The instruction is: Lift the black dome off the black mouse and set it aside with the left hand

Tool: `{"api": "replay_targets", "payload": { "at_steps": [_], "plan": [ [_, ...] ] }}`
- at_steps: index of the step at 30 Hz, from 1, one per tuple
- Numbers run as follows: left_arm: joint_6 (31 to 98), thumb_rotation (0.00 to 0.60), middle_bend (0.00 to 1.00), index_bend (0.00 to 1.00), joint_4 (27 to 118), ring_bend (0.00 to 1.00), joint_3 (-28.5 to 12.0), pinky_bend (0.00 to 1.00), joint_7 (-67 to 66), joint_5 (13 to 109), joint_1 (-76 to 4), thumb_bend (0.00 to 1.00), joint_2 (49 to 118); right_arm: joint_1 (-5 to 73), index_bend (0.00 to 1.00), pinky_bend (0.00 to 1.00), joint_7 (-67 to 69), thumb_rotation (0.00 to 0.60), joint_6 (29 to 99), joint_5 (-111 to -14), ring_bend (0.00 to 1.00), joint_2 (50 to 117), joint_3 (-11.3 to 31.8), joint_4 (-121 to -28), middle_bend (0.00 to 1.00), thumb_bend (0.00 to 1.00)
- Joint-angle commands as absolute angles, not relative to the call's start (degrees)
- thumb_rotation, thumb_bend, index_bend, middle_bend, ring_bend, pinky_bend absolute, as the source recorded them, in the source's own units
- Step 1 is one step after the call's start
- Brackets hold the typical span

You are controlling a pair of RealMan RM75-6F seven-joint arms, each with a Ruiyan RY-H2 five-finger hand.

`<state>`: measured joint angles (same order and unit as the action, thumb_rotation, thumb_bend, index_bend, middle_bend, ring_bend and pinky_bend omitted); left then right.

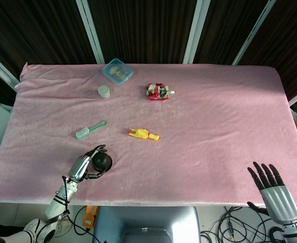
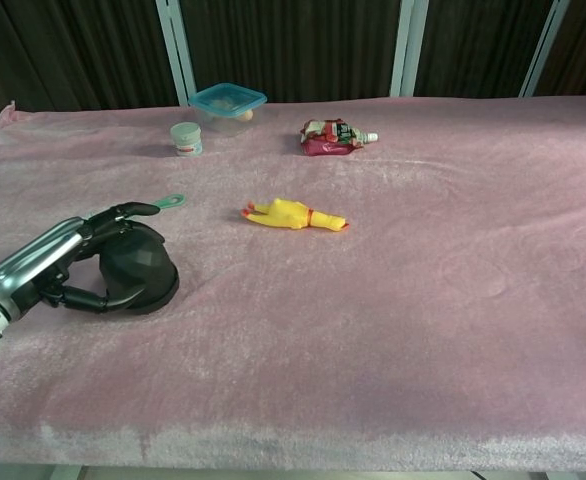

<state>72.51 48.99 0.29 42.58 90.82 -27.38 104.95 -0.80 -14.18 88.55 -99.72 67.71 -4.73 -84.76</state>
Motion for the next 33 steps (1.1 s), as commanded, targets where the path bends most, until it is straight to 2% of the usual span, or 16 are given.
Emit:
{"api": "replay_targets", "payload": {
  "at_steps": [1,8,14,21,26,33],
  "plan": [
    [73.8,0.6,0.27,0.18,51.3,0.4,0.6,0.56,41.2,91.6,-27.1,0.33,103.0,-0.8,0.0,0.16,-14.3,0.6,88.5,-99.7,0.0,67.8,-4.7,-84.7,0.0,0.11],
    [77.1,0.6,0.27,0.2,53.2,0.4,-0.2,0.57,33.6,92.4,-26.7,0.33,100.1,-0.8,0.0,0.16,-14.3,0.6,88.4,-99.6,0.0,67.7,-4.8,-84.9,0.0,0.11],
    [82.1,0.6,0.28,0.25,48.6,0.4,-2.6,0.58,13.4,92.5,-26.2,0.33,99.0,-0.9,0.0,0.16,-14.0,0.6,88.8,-99.8,0.0,67.7,-4.8,-84.7,0.0,0.11],
    [83.6,0.6,0.32,0.32,50.4,0.42,-2.5,0.58,0.3,92.9,-25.5,0.33,96.2,-0.9,0.0,0.16,-14.3,0.6,89.4,-100.4,0.0,68.4,-4.6,-84.0,0.0,0.11],
    [81.2,0.6,0.34,0.35,58.5,0.46,-1.3,0.6,6.5,92.4,-25.3,0.33,93.9,-1.4,0.0,0.16,-14.4,0.6,92.8,-101.4,0.0,70.7,-3.4,-81.8,0.0,0.11],
    [75.6,0.6,0.35,0.37,69.7,0.47,0.6,0.61,29.7,91.8,-26.6,0.33,90.5,-2.3,0.0,0.15,-14.2,0.6,97.1,-101.6,0.0,74.3,-1.6,-78.1,0.0,0.11]
  ]
}}
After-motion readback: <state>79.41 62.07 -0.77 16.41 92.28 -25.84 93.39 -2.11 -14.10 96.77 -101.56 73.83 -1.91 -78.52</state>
